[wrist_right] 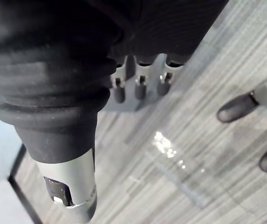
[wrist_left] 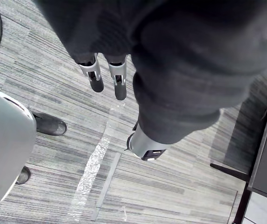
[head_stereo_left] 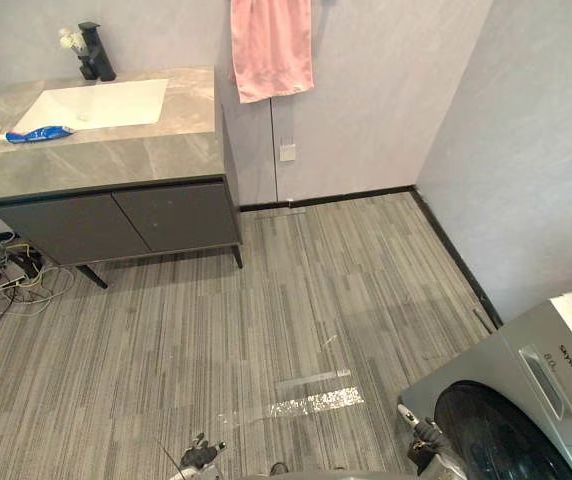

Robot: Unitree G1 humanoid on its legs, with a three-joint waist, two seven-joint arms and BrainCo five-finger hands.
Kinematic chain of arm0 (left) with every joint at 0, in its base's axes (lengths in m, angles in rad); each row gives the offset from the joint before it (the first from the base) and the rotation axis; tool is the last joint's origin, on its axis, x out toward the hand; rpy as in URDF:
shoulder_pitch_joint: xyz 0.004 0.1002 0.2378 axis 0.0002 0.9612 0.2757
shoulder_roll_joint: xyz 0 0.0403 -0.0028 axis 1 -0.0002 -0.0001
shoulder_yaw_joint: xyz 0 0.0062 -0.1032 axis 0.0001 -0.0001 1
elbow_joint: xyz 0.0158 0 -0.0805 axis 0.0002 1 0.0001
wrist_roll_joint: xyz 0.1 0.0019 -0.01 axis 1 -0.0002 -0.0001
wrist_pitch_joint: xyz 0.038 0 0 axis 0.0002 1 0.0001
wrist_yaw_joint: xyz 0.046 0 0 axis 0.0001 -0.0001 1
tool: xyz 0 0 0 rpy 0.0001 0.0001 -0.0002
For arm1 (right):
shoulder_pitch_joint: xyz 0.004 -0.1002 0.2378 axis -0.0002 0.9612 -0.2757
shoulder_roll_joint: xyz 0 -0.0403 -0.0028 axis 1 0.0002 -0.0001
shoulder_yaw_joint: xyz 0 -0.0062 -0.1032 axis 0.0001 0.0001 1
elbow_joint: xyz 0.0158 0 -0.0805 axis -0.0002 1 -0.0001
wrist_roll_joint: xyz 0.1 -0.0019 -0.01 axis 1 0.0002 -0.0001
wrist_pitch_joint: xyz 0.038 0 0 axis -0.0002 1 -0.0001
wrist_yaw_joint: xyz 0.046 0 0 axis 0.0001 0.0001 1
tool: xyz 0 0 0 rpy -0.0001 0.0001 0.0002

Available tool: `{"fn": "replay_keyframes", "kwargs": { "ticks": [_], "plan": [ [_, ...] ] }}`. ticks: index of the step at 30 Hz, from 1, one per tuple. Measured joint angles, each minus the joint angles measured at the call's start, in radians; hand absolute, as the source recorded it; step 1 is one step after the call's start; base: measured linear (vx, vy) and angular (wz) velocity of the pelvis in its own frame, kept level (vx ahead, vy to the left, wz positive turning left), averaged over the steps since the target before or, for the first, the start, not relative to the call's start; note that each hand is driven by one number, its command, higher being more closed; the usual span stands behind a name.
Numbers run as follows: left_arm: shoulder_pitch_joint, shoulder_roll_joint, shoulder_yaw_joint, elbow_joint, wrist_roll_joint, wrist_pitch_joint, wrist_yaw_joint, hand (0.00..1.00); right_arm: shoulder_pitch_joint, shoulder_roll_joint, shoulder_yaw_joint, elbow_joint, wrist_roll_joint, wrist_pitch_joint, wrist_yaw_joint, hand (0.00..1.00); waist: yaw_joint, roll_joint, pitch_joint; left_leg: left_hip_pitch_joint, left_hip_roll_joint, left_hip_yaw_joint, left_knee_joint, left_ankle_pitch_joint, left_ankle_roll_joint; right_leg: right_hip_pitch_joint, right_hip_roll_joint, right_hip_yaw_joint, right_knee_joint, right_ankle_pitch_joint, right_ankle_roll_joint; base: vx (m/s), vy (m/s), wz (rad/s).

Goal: Organize washtable

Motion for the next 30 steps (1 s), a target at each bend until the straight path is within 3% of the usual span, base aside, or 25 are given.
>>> {"fn": "replay_keyframes", "kwargs": {
  "ticks": [30],
  "plan": [
    [0.009, -0.004, -0.010, 0.001, 0.019, -0.013, 0.002, 0.00, 0.021, 0.004, 0.006, 0.022, -0.018, 0.001, 0.000, 0.00, 0.001, 0.002, -0.002, 0.000, 0.000, 0.000, -0.003, 0.001, 0.001, 0.000, 0.000, -0.008, -0.003, 0.001, -0.002, -0.01, -0.004, 0.00]
  ]
}}
